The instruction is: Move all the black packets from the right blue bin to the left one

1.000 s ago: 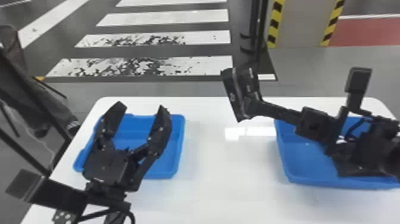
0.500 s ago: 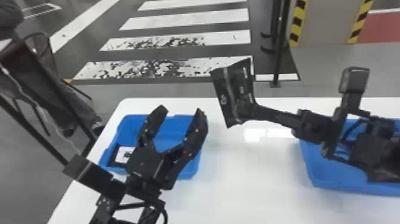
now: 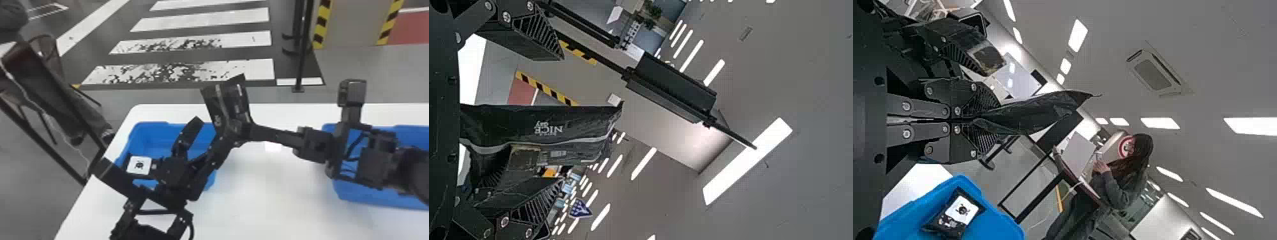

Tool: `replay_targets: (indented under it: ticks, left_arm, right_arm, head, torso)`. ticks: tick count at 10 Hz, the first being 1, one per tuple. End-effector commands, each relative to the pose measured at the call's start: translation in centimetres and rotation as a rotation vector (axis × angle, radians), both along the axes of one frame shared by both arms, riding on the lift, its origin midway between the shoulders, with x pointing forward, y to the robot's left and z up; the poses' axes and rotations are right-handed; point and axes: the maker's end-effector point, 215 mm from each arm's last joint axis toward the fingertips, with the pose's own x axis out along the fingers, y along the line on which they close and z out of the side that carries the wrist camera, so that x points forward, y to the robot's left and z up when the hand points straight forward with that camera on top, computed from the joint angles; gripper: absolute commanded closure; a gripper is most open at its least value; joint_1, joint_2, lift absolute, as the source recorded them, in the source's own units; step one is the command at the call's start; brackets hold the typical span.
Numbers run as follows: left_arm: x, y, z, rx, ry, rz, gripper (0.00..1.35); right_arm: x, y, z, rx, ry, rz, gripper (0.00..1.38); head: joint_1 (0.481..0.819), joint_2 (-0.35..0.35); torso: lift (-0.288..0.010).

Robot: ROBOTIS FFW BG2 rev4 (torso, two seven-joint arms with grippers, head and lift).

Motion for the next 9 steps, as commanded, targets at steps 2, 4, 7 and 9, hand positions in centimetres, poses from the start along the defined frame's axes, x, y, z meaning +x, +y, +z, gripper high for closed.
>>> replay_targets:
  ticks: [2,4,7,9]
  left_arm:
    - [0.1,0.9,1.3,-0.072,-0.034,0.021,0.18]
    - [0.2,0.3,0.8,-0.092,-0.015,0.005,0.33]
    - [0.3,-0.8,0.6,-0.093,0.001,-0.014,1.14]
    - [0.2,-0.9,0.5,-0.126,0.014,-0.006,1.21]
  right_arm:
    - [-0.5,0.4,-0.5,-0.004,0.019,0.019,1.12]
    - [-0.5,0.5,-0.3,0.002,0.025,0.024,1.12]
    - [-1.0,1.2,-0.4,0.008,0.041,0.044,1.12]
    - [-1.0,1.2,-0.3,0.019,0.044,0.042,1.12]
  head:
    - [0.695,0.236]
    - [0.695,0.244]
    - [0.695,0.238]
    - [0.695,0.236]
  torso:
    - [-0.140]
    - [-0.140]
    - [-0.140]
    - [-0.140]
